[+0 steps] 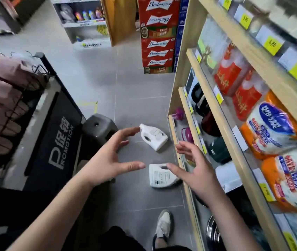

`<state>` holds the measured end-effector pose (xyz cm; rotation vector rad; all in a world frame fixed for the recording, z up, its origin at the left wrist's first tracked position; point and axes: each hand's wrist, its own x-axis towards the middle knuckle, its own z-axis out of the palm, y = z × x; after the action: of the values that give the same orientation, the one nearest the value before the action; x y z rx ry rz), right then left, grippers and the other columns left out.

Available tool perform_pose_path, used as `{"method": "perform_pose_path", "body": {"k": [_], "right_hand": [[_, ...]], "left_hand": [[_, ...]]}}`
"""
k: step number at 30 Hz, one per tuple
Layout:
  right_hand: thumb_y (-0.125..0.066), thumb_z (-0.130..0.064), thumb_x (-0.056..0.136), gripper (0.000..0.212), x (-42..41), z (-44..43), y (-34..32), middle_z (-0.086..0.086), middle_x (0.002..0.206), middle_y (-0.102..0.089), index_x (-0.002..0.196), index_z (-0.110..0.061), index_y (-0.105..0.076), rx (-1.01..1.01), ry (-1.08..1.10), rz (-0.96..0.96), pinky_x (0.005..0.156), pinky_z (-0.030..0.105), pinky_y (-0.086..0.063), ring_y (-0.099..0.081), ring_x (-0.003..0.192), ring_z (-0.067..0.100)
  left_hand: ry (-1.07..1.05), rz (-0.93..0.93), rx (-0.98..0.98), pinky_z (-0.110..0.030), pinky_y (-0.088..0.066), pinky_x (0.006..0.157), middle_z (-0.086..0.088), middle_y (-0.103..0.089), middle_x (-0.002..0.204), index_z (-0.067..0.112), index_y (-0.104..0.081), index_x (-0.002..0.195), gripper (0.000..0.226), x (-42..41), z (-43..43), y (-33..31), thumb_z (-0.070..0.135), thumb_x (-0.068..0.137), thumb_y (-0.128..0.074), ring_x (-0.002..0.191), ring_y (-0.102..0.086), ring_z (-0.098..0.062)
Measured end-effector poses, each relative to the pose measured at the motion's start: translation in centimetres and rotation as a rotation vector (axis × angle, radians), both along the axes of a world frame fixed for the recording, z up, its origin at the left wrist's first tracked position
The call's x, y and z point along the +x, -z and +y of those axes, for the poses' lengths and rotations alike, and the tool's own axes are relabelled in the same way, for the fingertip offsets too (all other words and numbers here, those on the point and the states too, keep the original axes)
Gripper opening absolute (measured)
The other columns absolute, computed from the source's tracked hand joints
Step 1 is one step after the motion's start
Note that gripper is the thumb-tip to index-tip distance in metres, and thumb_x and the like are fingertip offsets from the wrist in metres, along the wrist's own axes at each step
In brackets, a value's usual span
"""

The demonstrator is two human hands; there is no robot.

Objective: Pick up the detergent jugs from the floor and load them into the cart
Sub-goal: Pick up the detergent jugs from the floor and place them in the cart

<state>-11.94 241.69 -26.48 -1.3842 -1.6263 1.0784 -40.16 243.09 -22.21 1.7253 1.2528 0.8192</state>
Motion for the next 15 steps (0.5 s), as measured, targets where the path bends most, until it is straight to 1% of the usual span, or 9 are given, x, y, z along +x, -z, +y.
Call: {"method": "perform_pose_path", "body": {"k": [4, 6, 8, 10, 11, 12, 15], "right_hand": [[-0.089, -0.032, 0.079, 0.068, 0.9, 2.9, 2.2, -0.010, 0.134, -0.066, 0.139, -0.025, -0.057, -0.066, 0.048, 0.024, 0.107, 0.015, -0.043, -0.060, 0.128, 0.004], [-0.089, -0.029, 0.080, 0.068, 1.2, 3.7, 3.6, -0.007, 0.134, -0.065, 0.139, -0.023, -0.056, -0.111, 0.082, 0.043, 0.104, 0.011, -0.043, -0.060, 0.126, 0.001], [-0.088, -0.031, 0.081, 0.067, 1.2, 4.3, 5.1, -0.009, 0.135, -0.064, 0.139, -0.026, -0.056, -0.153, 0.114, 0.049, 0.107, 0.014, -0.044, -0.059, 0.125, -0.002], [-0.088, -0.031, 0.081, 0.065, 1.2, 4.9, 6.9, -0.013, 0.135, -0.064, 0.137, -0.032, -0.054, -0.190, 0.164, 0.058, 0.109, 0.020, -0.044, -0.059, 0.125, -0.003], [-0.089, -0.030, 0.081, 0.065, 1.2, 5.2, 8.0, -0.014, 0.135, -0.065, 0.136, -0.033, -0.054, -0.213, 0.190, 0.069, 0.109, 0.021, -0.043, -0.060, 0.124, -0.004], [-0.089, -0.029, 0.081, 0.066, 1.2, 5.4, 9.2, -0.016, 0.134, -0.065, 0.137, -0.034, -0.054, -0.239, 0.215, 0.077, 0.108, 0.019, -0.043, -0.060, 0.123, -0.005], [-0.089, -0.030, 0.080, 0.067, 0.9, 6.4, 13.5, -0.019, 0.132, -0.064, 0.137, -0.034, -0.053, -0.312, 0.281, 0.091, 0.102, 0.009, -0.043, -0.060, 0.121, -0.008]], "left_hand": [[0.005, 0.010, -0.058, -0.029, -0.038, 0.121, 0.020, -0.051, 0.154, 0.025, -0.047, 0.151, 0.095, 1.6, 3.3, 2.4, 0.059, 0.072, -0.087, 0.148, -0.045, -0.005], [0.033, 0.022, -0.084, -0.030, -0.039, 0.121, 0.019, -0.052, 0.154, 0.026, -0.047, 0.151, 0.095, 2.3, 5.2, 3.8, 0.056, 0.071, -0.088, 0.147, -0.046, -0.005], [0.054, 0.033, -0.118, -0.033, -0.039, 0.121, 0.017, -0.052, 0.154, 0.025, -0.048, 0.151, 0.094, 2.8, 7.0, 5.4, 0.053, 0.071, -0.088, 0.147, -0.046, -0.005], [0.076, 0.048, -0.147, -0.035, -0.039, 0.122, 0.016, -0.052, 0.155, 0.023, -0.048, 0.151, 0.095, 3.1, 8.7, 7.5, 0.054, 0.071, -0.088, 0.147, -0.046, -0.005], [0.087, 0.057, -0.159, -0.037, -0.040, 0.122, 0.015, -0.052, 0.155, 0.023, -0.048, 0.152, 0.096, 3.2, 9.5, 8.7, 0.055, 0.071, -0.088, 0.147, -0.045, -0.006], [0.096, 0.066, -0.169, -0.039, -0.040, 0.121, 0.016, -0.052, 0.155, 0.023, -0.047, 0.152, 0.097, 3.3, 10.3, 10.1, 0.057, 0.071, -0.087, 0.147, -0.045, -0.006], [0.110, 0.076, -0.207, -0.040, -0.041, 0.120, 0.018, -0.052, 0.154, 0.025, -0.048, 0.151, 0.096, 3.3, 12.4, 14.8, 0.060, 0.071, -0.087, 0.146, -0.047, -0.006]]}}
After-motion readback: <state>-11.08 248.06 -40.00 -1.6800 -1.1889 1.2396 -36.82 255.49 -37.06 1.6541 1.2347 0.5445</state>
